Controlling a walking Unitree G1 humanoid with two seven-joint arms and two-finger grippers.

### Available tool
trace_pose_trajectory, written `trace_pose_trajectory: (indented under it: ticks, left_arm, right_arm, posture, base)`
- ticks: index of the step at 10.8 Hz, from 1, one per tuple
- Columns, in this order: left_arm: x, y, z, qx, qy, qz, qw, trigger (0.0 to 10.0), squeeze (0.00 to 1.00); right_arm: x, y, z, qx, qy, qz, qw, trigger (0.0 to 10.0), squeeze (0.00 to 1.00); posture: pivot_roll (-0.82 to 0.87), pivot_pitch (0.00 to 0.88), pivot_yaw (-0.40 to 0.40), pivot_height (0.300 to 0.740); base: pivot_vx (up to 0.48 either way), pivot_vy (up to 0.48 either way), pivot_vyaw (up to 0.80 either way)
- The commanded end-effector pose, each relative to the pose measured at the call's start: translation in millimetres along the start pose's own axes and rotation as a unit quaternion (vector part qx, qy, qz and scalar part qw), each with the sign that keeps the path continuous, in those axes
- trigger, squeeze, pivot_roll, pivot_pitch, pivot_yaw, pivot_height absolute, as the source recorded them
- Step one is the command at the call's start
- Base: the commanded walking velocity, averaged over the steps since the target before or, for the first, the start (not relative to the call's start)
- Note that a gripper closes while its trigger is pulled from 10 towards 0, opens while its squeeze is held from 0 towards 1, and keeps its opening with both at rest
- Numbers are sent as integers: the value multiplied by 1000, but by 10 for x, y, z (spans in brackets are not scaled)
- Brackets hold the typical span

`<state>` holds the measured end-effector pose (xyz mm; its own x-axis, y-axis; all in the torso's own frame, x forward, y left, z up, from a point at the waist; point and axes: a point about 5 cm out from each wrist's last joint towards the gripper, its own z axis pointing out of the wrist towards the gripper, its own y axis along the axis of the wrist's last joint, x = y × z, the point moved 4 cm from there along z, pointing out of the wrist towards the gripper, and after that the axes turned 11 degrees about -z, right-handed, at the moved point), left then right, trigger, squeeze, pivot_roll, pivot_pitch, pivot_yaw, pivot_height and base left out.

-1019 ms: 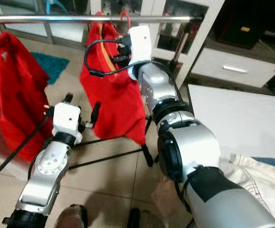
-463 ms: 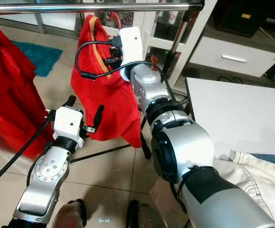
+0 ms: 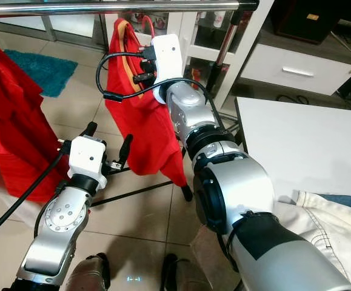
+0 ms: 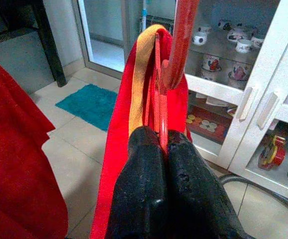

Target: Hang hanger

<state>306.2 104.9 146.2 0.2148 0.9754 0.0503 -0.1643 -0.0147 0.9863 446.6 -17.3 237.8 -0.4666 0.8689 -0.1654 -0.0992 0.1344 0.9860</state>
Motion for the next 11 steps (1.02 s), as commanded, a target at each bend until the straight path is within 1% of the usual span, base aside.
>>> trace_pose_trajectory:
  ticks: [1, 3, 4, 5, 6, 7, 9, 10, 11]
  left_arm:
    - [-69, 26, -6, -4, -11, -3, 1000, 10000, 0]
    - [-79, 24, -27, 0, -11, -4, 1000, 10000, 0]
    - [72, -55, 25, 18, 7, -2, 1000, 10000, 0]
    - [336, -162, 159, 39, 40, -10, 998, 10000, 0]
    - [348, -175, 192, 39, 44, -19, 998, 10000, 0]
    - [342, -200, 214, 42, 48, -30, 998, 10000, 0]
    - [307, -244, 261, 41, 46, -38, 997, 10000, 0]
    - [346, -262, 197, 32, 62, -28, 997, 10000, 0]
    - [419, -333, 137, 44, 90, -40, 994, 10000, 0]
  right_arm:
    - [-68, 178, 16, -22, -8, -7, 1000, 0, 0]
    - [-54, 183, 22, -21, -7, -7, 1000, 0, 0]
    - [-144, -106, -113, -45, -21, 23, 999, 0, 0]
    - [-269, -758, -505, -57, -62, 52, 995, 0, 0]
    - [-239, -851, -543, -49, -62, 59, 995, 0, 0]
    - [-201, -892, -570, -50, -56, 58, 995, 0, 0]
    - [-219, -861, -657, -70, -56, 48, 995, 0, 0]
    - [-223, -923, -780, -76, -52, 43, 995, 0, 0]
    - [-185, -1033, -826, -59, -44, 36, 997, 0, 0]
  posture:
    - [237, 225, -140, 740]
    - [238, 230, -144, 740]
    - [176, 94, -74, 740]
    - [161, 63, -69, 740]
    - [150, 56, -69, 740]
    - [134, 47, -72, 740]
    - [116, 37, -79, 740]
    - [113, 37, -85, 740]
    - [112, 40, -86, 740]
  base:
    - [0, 0, 0]
    - [0, 0, 0]
    - [0, 0, 0]
    - [0, 0, 0]
    - [0, 0, 0]
    - [0, 0, 0]
    - [0, 0, 0]
    - [0, 0, 0]
    - [0, 0, 0]
